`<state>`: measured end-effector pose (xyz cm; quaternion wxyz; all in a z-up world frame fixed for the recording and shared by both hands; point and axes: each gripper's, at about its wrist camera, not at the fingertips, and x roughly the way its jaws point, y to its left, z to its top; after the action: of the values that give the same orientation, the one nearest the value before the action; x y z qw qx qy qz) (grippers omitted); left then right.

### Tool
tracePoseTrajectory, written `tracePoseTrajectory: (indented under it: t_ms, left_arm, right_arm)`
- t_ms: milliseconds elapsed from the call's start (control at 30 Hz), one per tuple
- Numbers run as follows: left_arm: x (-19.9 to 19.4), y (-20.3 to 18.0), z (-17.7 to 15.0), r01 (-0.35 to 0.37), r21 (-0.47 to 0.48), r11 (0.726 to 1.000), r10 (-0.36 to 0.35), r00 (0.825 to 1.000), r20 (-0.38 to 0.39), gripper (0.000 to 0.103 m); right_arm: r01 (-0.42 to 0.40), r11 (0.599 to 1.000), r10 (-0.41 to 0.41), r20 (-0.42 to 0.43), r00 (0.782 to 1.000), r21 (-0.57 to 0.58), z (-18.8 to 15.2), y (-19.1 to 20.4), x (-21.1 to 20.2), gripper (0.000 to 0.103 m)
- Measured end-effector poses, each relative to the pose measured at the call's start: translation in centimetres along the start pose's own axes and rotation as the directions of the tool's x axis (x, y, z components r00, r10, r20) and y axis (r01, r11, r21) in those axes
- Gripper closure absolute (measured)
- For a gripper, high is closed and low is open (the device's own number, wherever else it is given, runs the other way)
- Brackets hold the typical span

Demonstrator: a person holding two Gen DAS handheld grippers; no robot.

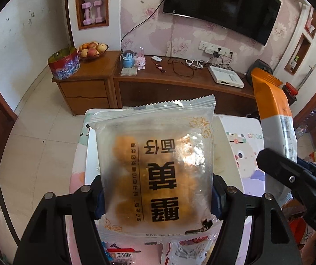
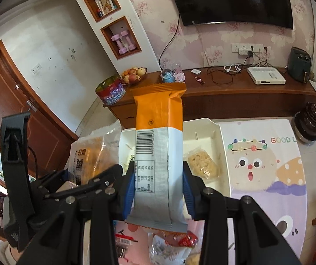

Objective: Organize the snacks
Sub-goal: 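Carry both packs over the white tray and open both grippers to drop them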

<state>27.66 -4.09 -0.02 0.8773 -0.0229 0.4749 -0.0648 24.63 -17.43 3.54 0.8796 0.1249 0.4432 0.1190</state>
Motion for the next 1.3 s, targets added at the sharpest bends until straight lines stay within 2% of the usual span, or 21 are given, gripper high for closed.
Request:
tracePoseTrajectory:
  t_ms: [467, 600, 800, 967, 1300]
  left_arm:
    - [5.1, -0.4, 0.7, -0.081, 0.013, 0.997, 0.082, 0.994, -0.067, 0.033]
    - [5.9, -0.7, 0.8, -0.118, 0.030, 0.993, 0.120, 0.990, -0.071, 0.021]
    - [6.1, -0.7, 0.8, -0.169, 0.050, 0.984, 0.171, 0.984, -0.041, 0.010]
    - [6.3, 0.0, 0.7, -0.156, 0.022, 0.987, 0.158, 0.985, -0.064, 0.010]
    - [5.4, 0.2, -0.3, -0.145, 0.024, 0.989, 0.146, 0.987, -0.066, 0.010]
  right_arm:
    - [0.004, 1.000, -0.004, -0.087, 0.996, -0.002, 1.2, -1.1, 4.8, 0.064]
    - [0.014, 1.000, -0.014, -0.111, 0.994, -0.001, 1.6, -1.3, 6.0, 0.063]
    - [0.059, 0.998, -0.058, -0.163, 0.985, -0.002, 1.3, -1.9, 7.7, 0.059]
    - [0.055, 0.998, -0.050, -0.177, 0.983, 0.025, 0.3, -2.7, 7.7, 0.052]
    - [0.042, 0.998, -0.033, -0.176, 0.984, 0.048, -0.6, -3.0, 6.4, 0.051]
